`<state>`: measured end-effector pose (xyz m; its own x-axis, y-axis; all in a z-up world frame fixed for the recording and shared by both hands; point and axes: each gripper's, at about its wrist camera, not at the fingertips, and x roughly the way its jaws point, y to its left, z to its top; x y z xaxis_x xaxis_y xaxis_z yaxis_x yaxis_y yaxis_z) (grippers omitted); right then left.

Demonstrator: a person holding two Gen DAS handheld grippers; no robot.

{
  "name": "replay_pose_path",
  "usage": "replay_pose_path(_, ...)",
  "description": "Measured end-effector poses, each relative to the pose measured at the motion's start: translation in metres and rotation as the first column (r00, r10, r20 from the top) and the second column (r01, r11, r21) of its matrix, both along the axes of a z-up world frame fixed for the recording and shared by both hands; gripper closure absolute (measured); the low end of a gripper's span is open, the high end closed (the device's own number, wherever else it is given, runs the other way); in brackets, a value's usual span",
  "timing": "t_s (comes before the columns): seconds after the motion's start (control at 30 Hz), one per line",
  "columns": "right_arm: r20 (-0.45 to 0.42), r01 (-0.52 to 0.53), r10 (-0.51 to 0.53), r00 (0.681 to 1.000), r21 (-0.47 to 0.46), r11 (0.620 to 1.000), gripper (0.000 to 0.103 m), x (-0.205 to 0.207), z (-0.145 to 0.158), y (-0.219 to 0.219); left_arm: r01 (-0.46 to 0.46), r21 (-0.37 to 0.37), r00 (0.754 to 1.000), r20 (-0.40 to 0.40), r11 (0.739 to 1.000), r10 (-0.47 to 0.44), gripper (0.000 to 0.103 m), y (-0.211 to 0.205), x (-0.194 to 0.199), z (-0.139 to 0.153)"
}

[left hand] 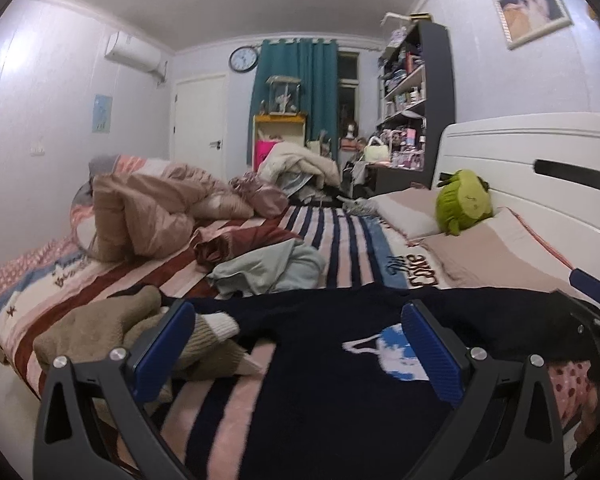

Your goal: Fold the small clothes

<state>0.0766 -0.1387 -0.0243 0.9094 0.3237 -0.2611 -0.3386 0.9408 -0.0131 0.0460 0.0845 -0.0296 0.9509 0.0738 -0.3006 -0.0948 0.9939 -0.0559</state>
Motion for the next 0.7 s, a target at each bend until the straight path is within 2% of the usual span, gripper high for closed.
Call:
replay_pose_path(0.17, -0.075, -0.077, 0.075, 0.994, -0.022, 0.997, 0.0, 0.045, -0.021, 0.016, 0.029, -0.181, 0.998, -0.04, 0.983, -0.037, 0.001, 0.079, 0.043, -0.012)
replay_pose_path(0.27, -0.119, -0.095, 0.091, 0.989, -0.029, 0.995, 0.0, 0.069, -0.035, 0.028, 0.001, -0.208, 0.995, -0.094, 0.978, -0.021, 0.003, 0.117, 0.075, -0.019)
replay_pose_path(0.33, -0.155, -0.109, 0.104, 0.983, -0.025, 0.994, 0.0, 0.084, -0.045, 0.037, -0.024, -0.229, 0.991, -0.137, 0.973, -0.007, 0.016, 0.138, 0.098, -0.025)
replay_pose_path(0.4, -0.181, -0.122, 0.116, 0.977, -0.02, 0.992, 0.0, 0.094, -0.054, 0.044, -0.026, -0.292, 0.985, -0.169, 0.956, -0.025, 0.025, 0.158, 0.12, -0.034)
replay_pose_path(0.47, -0.204, -0.132, 0.123, 0.971, -0.028, 0.991, 0.0, 0.105, -0.063, 0.053, -0.006, -0.334, 0.979, -0.195, 0.943, -0.063, 0.028, 0.173, 0.142, -0.042)
replay_pose_path(0.53, -0.22, -0.134, 0.122, 0.968, -0.039, 0.99, 0.0, 0.113, -0.069, 0.059, -0.01, -0.351, 0.967, -0.243, 0.936, -0.081, 0.037, 0.182, 0.163, -0.055)
replay_pose_path(0.63, -0.255, -0.135, 0.123, 0.959, -0.028, 0.99, 0.0, 0.127, -0.08, 0.063, -0.031, -0.406, 0.931, -0.344, 0.913, -0.122, 0.038, 0.196, 0.196, -0.087)
replay_pose_path(0.7, -0.271, -0.13, 0.119, 0.955, -0.022, 0.991, 0.0, 0.133, -0.085, 0.064, -0.065, -0.415, 0.911, -0.397, 0.908, -0.116, 0.038, 0.198, 0.207, -0.107)
